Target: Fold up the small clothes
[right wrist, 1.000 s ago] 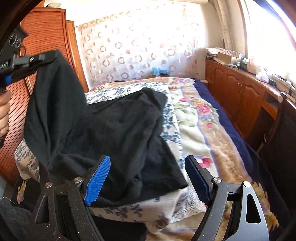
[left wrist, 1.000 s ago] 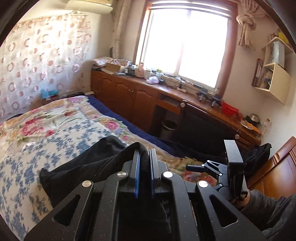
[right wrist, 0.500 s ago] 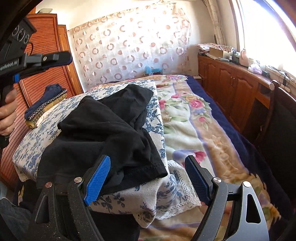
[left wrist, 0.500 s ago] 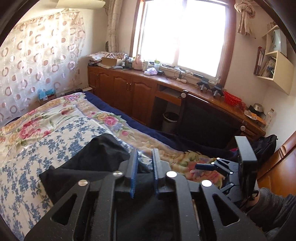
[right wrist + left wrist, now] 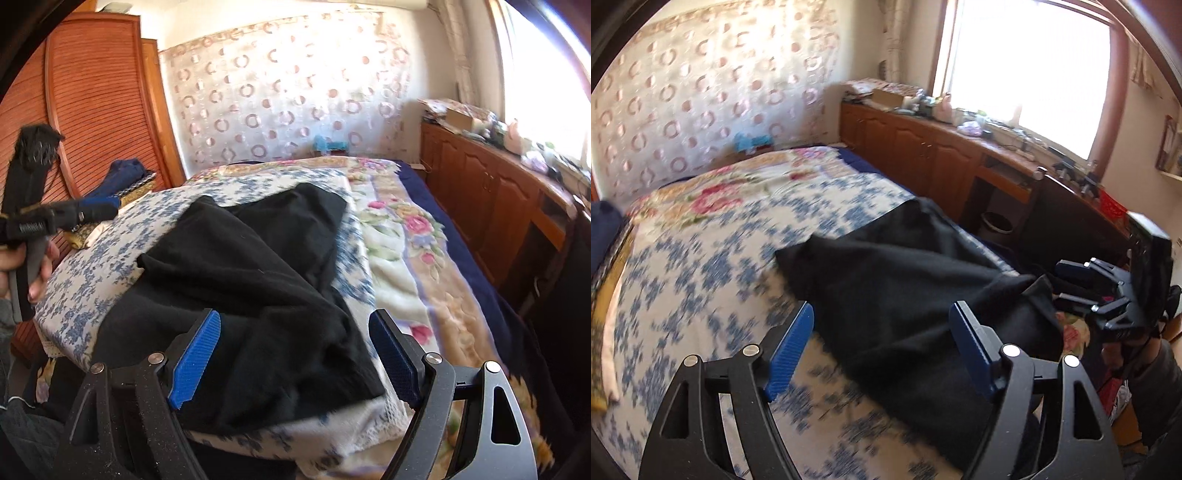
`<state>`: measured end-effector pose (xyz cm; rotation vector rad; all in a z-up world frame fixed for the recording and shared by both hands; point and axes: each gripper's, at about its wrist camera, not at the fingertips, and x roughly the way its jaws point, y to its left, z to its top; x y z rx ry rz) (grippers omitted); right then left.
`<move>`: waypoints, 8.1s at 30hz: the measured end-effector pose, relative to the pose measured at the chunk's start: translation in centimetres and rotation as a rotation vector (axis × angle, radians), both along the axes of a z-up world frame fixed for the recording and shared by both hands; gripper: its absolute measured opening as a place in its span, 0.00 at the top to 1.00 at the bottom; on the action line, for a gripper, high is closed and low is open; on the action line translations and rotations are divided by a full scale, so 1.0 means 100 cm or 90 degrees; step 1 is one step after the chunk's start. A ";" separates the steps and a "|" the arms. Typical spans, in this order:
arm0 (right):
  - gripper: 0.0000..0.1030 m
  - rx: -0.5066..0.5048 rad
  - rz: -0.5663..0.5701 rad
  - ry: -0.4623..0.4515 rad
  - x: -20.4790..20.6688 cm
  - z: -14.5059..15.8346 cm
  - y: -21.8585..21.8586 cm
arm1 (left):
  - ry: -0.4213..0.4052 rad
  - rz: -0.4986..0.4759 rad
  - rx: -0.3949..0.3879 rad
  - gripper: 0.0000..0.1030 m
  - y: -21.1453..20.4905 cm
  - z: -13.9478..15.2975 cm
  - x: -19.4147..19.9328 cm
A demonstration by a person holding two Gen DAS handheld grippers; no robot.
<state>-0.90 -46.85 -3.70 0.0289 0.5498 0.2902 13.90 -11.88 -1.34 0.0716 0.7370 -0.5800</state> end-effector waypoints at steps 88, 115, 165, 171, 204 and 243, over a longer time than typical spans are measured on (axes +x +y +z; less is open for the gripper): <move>0.71 -0.170 -0.096 0.095 0.312 0.022 0.037 | 0.025 0.039 -0.036 0.26 0.037 -0.054 -0.042; 0.52 -0.045 -0.030 0.171 0.120 -0.045 -0.021 | 0.046 -0.017 -0.011 0.26 -0.005 -0.060 -0.055; 0.93 0.010 -0.006 0.070 0.064 -0.044 -0.019 | 0.095 -0.085 -0.026 0.94 -0.029 -0.070 -0.113; 0.93 0.043 0.015 0.007 0.079 -0.005 -0.024 | 0.026 -0.055 -0.103 0.94 -0.003 -0.010 -0.076; 0.55 -0.015 -0.038 -0.038 0.255 0.043 0.003 | 0.076 -0.023 -0.030 0.34 0.009 -0.043 0.071; 0.92 0.022 -0.011 0.042 0.297 -0.006 -0.007 | 0.065 0.093 -0.016 0.32 0.017 -0.058 0.131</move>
